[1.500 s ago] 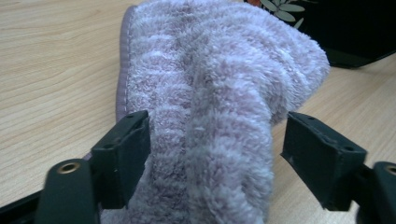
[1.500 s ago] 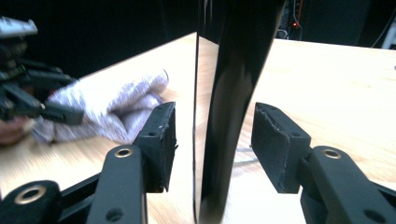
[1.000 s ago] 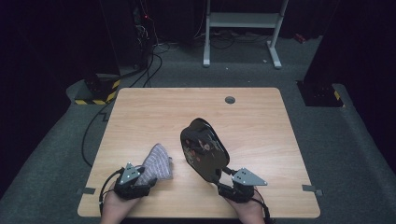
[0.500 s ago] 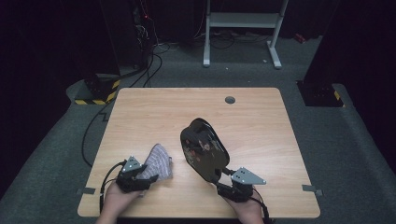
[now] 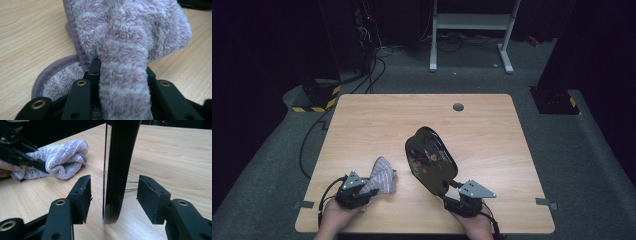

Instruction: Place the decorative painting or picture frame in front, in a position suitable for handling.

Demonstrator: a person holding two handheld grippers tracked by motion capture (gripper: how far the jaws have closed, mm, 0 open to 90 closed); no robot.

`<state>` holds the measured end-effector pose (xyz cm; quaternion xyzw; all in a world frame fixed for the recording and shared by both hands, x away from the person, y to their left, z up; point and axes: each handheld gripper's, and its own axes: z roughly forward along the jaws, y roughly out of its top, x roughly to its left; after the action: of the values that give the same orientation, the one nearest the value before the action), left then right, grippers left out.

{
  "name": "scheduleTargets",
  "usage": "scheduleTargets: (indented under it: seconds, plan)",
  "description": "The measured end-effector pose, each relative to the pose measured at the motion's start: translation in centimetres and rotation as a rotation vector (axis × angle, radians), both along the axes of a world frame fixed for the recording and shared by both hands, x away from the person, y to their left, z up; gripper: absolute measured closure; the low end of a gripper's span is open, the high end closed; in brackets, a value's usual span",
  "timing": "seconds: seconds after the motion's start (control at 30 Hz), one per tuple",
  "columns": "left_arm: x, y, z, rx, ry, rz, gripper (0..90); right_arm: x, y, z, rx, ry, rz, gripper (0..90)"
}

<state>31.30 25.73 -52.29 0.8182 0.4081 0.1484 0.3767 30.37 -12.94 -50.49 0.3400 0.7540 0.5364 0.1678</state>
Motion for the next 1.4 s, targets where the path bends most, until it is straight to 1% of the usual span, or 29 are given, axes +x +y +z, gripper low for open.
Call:
scheduleTargets:
  seconds: [0.1,0.17,0.27,0.37,0.57,0.6,0.67,0.73,0.83,0.9,0.93,1.0,1.07,1.13,1.2,1.23,1.3,1.33,1.4]
  plan:
    - [-0.1,0.1,0.0,-0.001,-0.013,-0.006,65.9,0.1,0.0,0.0,0.002,0.0,-0.002,45.2]
    - [-0.1,0.2,0.1,-0.014,-0.013,-0.005,67.8,0.1,0.0,0.0,0.002,-0.002,-0.002,45.2]
    - [-0.4,0.3,0.3,-0.033,-0.039,-0.002,69.0,0.1,-0.1,0.1,0.008,-0.007,0.0,45.2]
    - [-0.8,0.4,0.8,-0.07,-0.079,0.003,69.1,0.0,-0.3,0.2,0.014,-0.012,0.0,45.4]
    - [-1.7,1.2,1.8,-0.193,-0.174,0.058,69.0,-0.1,-0.3,0.3,0.025,-0.021,0.011,45.9]
    - [-1.9,1.2,1.9,-0.207,-0.186,0.068,69.0,-0.1,-0.3,0.3,0.025,-0.025,0.012,46.2]
    - [-2.1,1.3,2.2,-0.212,-0.207,0.078,69.0,-0.1,-0.3,0.3,0.025,-0.029,0.017,47.0]
    - [-2.2,1.2,2.3,-0.233,-0.215,0.081,68.9,-0.2,-0.2,0.3,0.027,-0.038,0.021,48.7]
    - [-2.4,0.9,2.6,-0.233,-0.239,0.075,68.8,-0.2,-0.2,0.4,0.032,-0.043,0.024,49.3]
    - [-2.6,0.5,2.8,-0.217,-0.263,0.058,68.5,-0.2,-0.2,0.3,0.031,-0.041,0.024,49.3]
    - [-2.7,0.2,3.0,-0.201,-0.272,0.046,68.3,-0.2,-0.2,0.3,0.031,-0.04,0.024,49.3]
    - [-2.8,-0.4,3.5,-0.187,-0.28,0.049,67.5,-0.2,-0.2,0.2,0.035,-0.032,0.023,49.2]
    - [-2.8,-0.7,3.9,-0.198,-0.283,0.051,67.4,0.0,-0.3,0.1,0.047,-0.019,0.025,50.0]
    - [-2.9,-1.1,4.5,-0.207,-0.304,0.044,67.5,0.1,-0.3,0.1,0.057,-0.016,0.026,50.9]
    - [-2.9,-1.6,5.2,-0.223,-0.325,0.027,67.5,0.1,-0.4,0.1,0.062,-0.014,0.026,51.2]
    - [-2.9,-1.8,5.6,-0.228,-0.331,0.024,67.5,0.2,-0.5,0.1,0.065,-0.007,0.026,52.8]
    - [-2.8,-2.3,6.2,-0.227,-0.337,0.043,67.5,0.3,-0.5,0.1,0.083,0.014,0.038,54.9]
    - [-2.7,-2.6,6.5,-0.217,-0.342,0.057,67.5,0.3,-0.5,0.2,0.088,0.019,0.042,55.6]
    - [-2.4,-2.9,7.1,-0.223,-0.349,0.081,67.4,0.4,-0.5,0.2,0.091,0.022,0.048,57.6]
